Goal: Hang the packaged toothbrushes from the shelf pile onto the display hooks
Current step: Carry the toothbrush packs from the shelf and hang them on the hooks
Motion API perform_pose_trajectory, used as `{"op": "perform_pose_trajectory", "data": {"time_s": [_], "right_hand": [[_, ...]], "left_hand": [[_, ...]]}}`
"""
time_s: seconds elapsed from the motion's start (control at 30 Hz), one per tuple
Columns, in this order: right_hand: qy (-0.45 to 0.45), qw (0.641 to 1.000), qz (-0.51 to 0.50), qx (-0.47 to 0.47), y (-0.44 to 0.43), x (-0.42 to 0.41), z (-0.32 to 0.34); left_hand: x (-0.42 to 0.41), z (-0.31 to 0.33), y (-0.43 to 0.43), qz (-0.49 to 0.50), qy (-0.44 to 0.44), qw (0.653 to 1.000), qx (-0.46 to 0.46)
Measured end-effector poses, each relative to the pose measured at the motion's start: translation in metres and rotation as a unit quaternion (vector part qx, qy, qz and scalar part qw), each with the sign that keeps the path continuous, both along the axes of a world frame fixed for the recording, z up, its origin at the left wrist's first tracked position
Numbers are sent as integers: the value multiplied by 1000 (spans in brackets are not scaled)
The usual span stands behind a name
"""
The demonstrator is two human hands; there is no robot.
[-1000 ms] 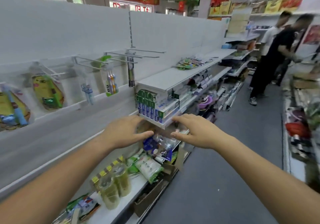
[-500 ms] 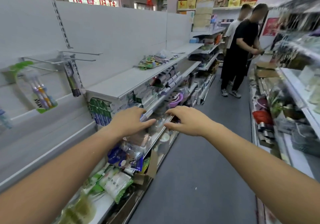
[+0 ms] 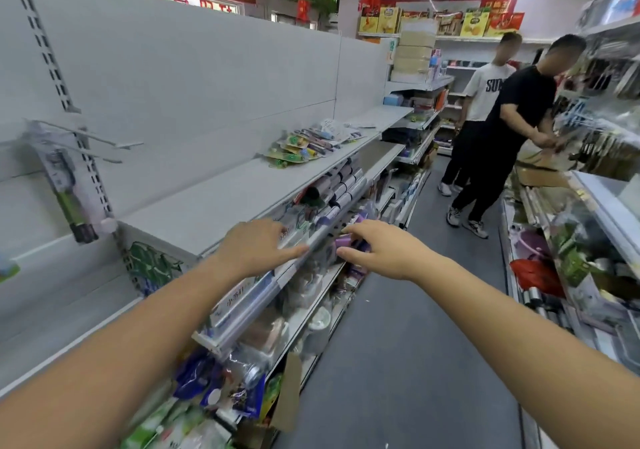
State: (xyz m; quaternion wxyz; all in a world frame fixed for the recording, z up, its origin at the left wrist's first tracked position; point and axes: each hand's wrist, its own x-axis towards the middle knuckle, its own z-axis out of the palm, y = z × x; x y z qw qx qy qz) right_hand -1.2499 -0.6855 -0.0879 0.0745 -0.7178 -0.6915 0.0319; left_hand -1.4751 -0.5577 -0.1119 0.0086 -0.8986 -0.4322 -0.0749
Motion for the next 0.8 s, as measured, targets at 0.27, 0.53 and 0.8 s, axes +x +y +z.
{"op": "perform_pose_trajectory", "data": {"time_s": [0.27, 0.53, 0.8], "right_hand": [[8, 1000, 18, 1, 87, 66, 4], [8, 998, 58, 18, 193, 171, 4], [19, 994, 103, 21, 302, 277, 13]], "left_hand": [[62, 0, 87, 8, 0, 1000, 6], [154, 4, 169, 57, -8, 998, 14], [244, 17, 238, 119, -16, 993, -6]]}}
